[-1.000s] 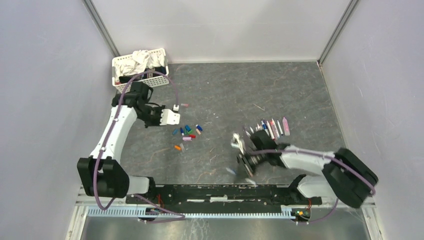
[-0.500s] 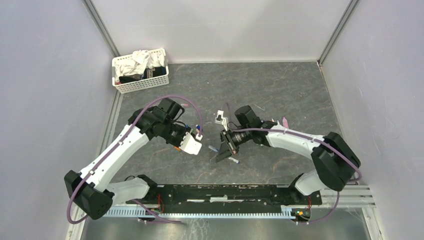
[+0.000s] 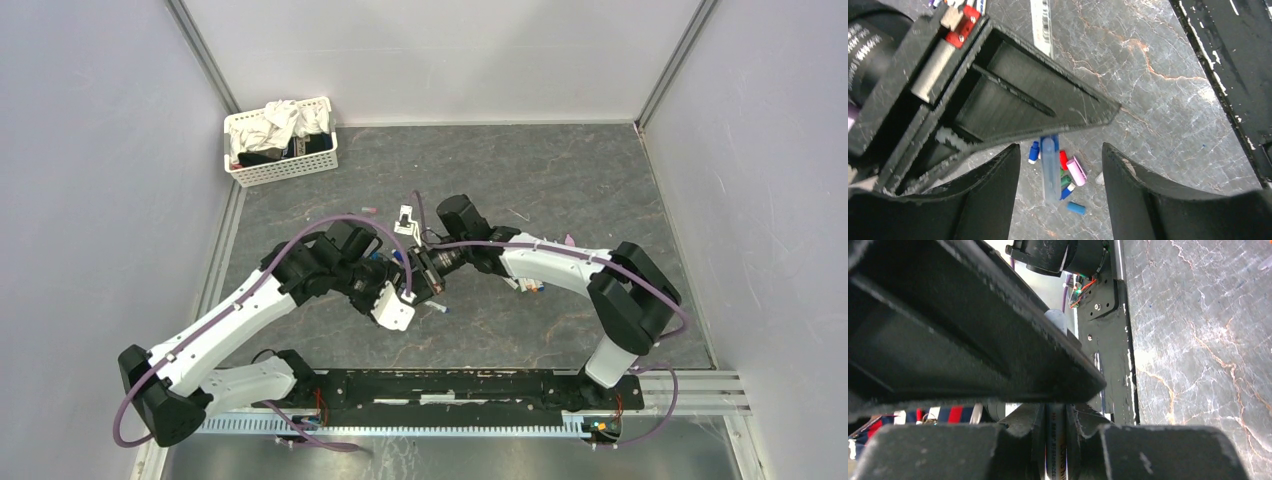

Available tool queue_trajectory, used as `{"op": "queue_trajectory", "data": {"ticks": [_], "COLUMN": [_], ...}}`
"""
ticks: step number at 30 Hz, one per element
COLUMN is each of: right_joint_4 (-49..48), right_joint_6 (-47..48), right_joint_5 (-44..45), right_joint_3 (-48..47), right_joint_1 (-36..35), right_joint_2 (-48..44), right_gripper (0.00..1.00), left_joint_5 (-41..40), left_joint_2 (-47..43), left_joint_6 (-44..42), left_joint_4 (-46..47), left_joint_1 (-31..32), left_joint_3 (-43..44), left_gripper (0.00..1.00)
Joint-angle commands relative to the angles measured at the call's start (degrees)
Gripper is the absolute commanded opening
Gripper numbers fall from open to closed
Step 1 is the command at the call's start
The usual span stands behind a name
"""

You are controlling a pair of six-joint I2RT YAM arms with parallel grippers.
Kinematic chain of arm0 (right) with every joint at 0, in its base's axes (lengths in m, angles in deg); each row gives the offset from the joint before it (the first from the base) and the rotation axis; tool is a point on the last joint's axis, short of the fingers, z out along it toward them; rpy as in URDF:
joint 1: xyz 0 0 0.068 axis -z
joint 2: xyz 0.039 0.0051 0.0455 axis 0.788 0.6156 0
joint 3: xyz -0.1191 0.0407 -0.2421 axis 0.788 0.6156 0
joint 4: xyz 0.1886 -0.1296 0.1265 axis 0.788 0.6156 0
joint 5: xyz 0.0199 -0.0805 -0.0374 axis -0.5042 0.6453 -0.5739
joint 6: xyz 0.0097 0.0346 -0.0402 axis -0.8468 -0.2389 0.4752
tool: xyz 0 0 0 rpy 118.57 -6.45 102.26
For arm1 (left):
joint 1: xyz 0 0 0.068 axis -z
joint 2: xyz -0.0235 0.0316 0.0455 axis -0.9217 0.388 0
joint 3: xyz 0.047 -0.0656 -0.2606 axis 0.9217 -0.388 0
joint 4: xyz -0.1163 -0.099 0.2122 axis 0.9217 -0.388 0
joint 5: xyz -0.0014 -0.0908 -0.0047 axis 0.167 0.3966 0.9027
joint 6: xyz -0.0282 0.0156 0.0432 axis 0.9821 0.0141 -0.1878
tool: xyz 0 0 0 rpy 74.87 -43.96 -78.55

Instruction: Open the pen caps

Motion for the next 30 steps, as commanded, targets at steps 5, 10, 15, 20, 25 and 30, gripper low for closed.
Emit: {"op": "queue_trajectory", "data": {"ticks": [5,10,15,20,25,30], "right_joint_4": [-7.4,-14.2,-14.8,-3.2,4.2,6.0], "right_joint_6": [-5.5,-11.6,-11.8,-2.1,2.7,3.7], "right_joint_5": [-2.7,-2.0,-1.1,-0.4,0.1,0.5], "right_joint_3": [-5.2,-5.1,-1.0,1.3,-0.7,-2.7], "right_joint_1": [-1.8,-1.8,-0.8,1.1,1.5,1.6], "right_joint_2": [2.8,3.9,2.5,-0.3,-0.6,0.5], "right_gripper": [0.00,0.07,0.27,0.23,0.18,0.09], "left_joint_5": [-3.3,-3.1,-5.3,-6.5,-5.5,-5.0], "left_joint_2": [-1.6,-1.7,-1.6,-2.2,-1.5,-0.4], "left_joint_6": [1.6,2.4,5.1,5.2,5.2,4.6], "left_joint_4": [5.9,5.9,5.9,5.5,5.4,3.7], "left_joint_1": [1.7,2.6,2.7,2.7,2.7,2.7], "left_joint_3": [-1.7,-1.4,-0.8,-2.0,-1.7,-0.7], "left_gripper": [0.58,0.22,0.02,0.02,0.02,0.02]}}
